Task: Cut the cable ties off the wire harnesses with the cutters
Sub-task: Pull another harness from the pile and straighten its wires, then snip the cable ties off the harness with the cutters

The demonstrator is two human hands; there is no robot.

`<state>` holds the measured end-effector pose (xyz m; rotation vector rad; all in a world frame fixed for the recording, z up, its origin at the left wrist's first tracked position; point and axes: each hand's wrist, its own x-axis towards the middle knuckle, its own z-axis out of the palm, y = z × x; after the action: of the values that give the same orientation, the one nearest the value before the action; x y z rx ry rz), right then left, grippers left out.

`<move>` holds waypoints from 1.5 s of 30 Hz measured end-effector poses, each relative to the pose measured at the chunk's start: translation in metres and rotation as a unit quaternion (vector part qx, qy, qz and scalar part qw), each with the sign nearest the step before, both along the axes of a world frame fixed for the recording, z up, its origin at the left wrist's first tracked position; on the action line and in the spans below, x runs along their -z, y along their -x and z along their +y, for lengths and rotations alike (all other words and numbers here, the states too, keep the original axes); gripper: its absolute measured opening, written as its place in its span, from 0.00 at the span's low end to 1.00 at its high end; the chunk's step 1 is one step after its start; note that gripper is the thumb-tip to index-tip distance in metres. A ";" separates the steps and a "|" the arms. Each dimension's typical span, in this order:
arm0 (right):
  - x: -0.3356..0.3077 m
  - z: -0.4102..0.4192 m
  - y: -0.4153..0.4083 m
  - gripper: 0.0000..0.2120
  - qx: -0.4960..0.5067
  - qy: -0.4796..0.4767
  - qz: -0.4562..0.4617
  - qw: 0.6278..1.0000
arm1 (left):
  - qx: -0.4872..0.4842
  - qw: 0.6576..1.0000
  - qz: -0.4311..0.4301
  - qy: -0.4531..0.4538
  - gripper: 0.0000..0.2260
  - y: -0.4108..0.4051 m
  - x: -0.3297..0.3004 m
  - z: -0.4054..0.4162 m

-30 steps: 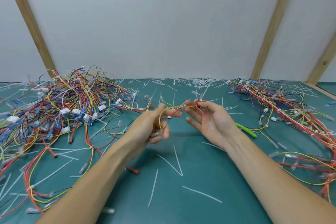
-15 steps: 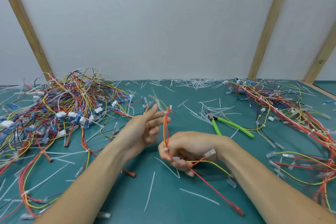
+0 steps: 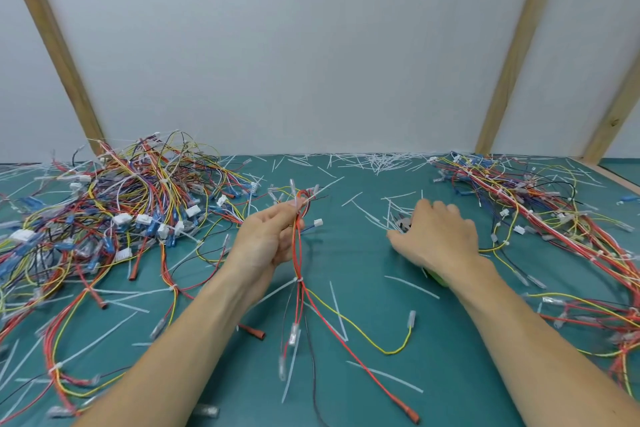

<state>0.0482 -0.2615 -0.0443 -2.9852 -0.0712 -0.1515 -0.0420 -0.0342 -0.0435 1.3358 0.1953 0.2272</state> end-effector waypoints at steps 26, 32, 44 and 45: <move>-0.011 0.016 0.004 0.11 -0.066 -0.354 -0.055 0.931 | 0.026 0.999 -0.012 -0.020 0.12 -0.004 0.009 0.004; -0.017 0.022 0.005 0.13 -0.022 -0.598 0.063 0.799 | 0.042 0.997 -0.018 -0.055 0.08 0.001 0.006 -0.005; -0.013 0.037 0.026 0.05 -0.155 -0.638 0.260 0.708 | 0.158 0.913 -0.151 -0.344 0.05 0.016 0.007 -0.035; -0.013 0.036 0.024 0.04 -0.164 -0.638 0.227 0.717 | 0.145 0.907 -0.147 -0.367 0.04 0.016 0.008 -0.035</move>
<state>0.0242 -0.2256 -0.0316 -1.4974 -0.2905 0.4156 -0.0584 -0.0688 -0.0511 2.0315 -0.3861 0.2583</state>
